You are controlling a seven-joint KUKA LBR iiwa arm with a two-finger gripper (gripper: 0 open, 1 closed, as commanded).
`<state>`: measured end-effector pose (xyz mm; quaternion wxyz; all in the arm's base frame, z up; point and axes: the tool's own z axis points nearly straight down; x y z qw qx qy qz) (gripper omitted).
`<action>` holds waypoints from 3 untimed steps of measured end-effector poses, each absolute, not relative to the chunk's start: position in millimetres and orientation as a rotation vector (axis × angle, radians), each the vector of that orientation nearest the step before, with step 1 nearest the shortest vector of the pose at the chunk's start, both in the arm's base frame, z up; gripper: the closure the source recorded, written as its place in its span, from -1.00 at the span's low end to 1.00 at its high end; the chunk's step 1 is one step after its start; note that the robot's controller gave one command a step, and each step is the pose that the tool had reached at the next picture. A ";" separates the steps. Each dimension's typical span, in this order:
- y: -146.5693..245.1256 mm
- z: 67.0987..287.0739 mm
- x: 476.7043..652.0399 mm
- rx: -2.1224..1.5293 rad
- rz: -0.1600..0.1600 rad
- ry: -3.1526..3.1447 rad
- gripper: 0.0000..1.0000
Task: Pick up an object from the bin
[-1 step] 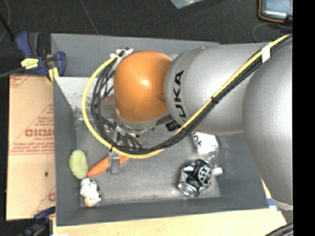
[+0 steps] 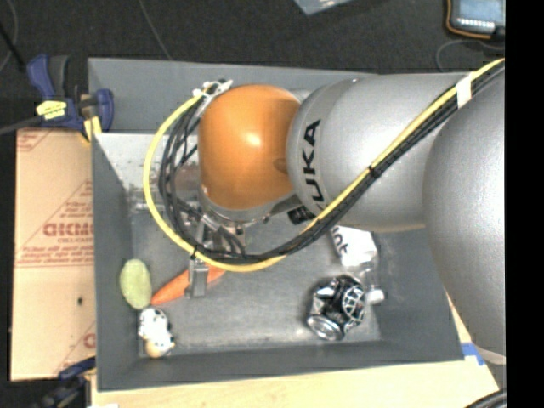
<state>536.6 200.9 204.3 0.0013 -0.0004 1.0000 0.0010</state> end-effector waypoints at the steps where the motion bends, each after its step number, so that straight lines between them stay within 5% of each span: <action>1: 175.4 143.9 545.0 -0.086 0.003 3.134 -1.00; 2: 141.4 71.6 557.2 -0.187 0.002 3.130 -1.00; 3: 141.4 70.7 568.4 -0.045 0.005 3.131 -1.00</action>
Offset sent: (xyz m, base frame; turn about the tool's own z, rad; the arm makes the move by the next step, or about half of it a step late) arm 0.0201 -0.0601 -0.1343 -0.1189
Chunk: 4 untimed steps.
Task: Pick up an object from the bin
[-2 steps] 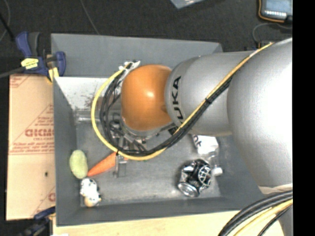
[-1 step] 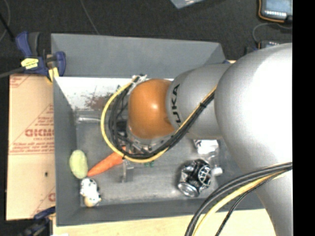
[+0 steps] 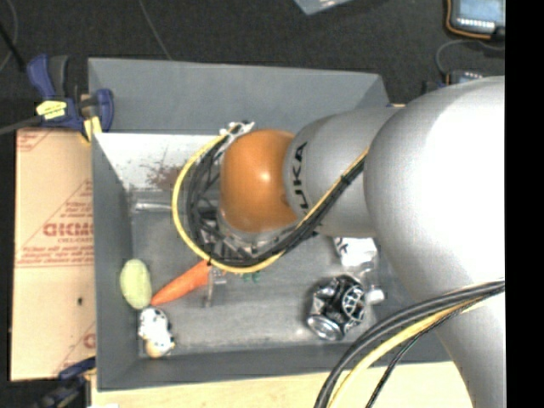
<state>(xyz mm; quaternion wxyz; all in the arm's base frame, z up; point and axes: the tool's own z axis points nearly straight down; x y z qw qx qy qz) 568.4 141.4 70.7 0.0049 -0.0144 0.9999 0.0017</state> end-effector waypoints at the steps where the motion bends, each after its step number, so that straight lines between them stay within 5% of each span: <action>1: 140.5 71.5 560.9 -0.160 0.001 3.130 -1.00; 2: 140.8 71.5 569.8 -0.045 0.009 3.127 1.00; 4: 140.7 73.9 569.3 -0.044 0.009 3.128 1.00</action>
Offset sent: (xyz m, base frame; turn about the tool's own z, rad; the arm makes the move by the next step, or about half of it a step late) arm 0.0000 0.0000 0.0000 0.0000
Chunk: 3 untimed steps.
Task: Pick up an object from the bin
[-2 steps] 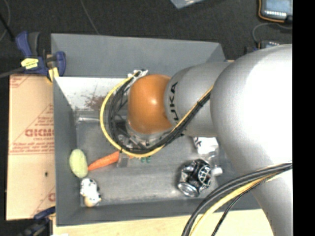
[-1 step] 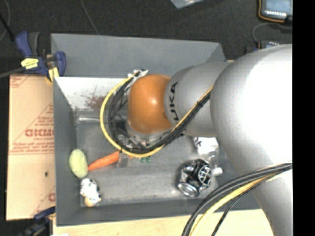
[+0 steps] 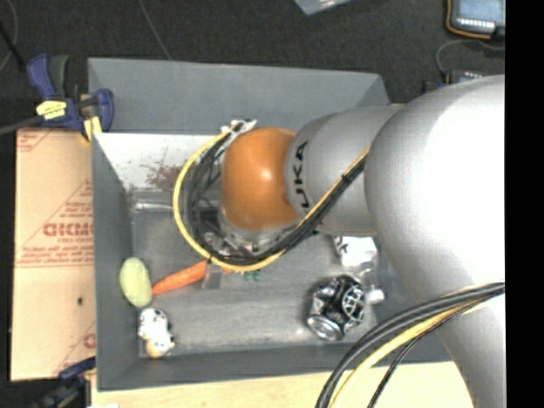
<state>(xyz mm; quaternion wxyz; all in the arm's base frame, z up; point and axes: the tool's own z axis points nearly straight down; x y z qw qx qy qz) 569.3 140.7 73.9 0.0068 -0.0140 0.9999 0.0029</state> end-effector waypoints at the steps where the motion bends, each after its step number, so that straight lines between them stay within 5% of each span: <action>1: 140.4 84.3 568.6 -0.043 0.008 3.130 1.00; 3: 140.6 105.2 570.4 -0.042 0.012 3.123 1.00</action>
Offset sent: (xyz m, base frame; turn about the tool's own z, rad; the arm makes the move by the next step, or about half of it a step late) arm 0.0000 -0.0003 0.0172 0.0000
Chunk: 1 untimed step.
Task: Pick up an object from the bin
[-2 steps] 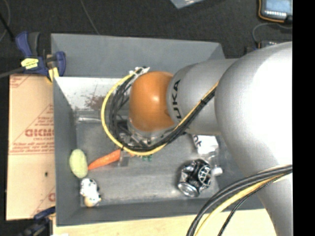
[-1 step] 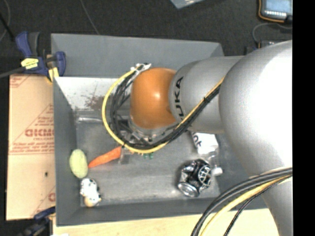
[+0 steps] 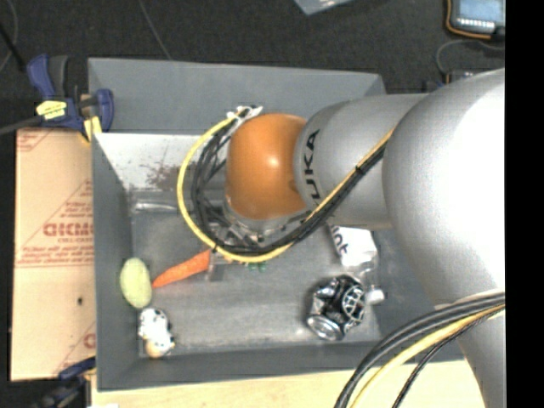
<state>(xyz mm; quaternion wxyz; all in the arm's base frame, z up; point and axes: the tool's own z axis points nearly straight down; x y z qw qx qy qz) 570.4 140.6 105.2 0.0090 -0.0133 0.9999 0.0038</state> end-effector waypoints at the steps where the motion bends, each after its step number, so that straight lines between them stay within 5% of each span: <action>1: 140.6 109.8 570.4 -0.041 0.012 3.123 1.00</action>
Offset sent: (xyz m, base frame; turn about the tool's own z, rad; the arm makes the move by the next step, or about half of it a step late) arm -0.0001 0.0000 0.0094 0.0000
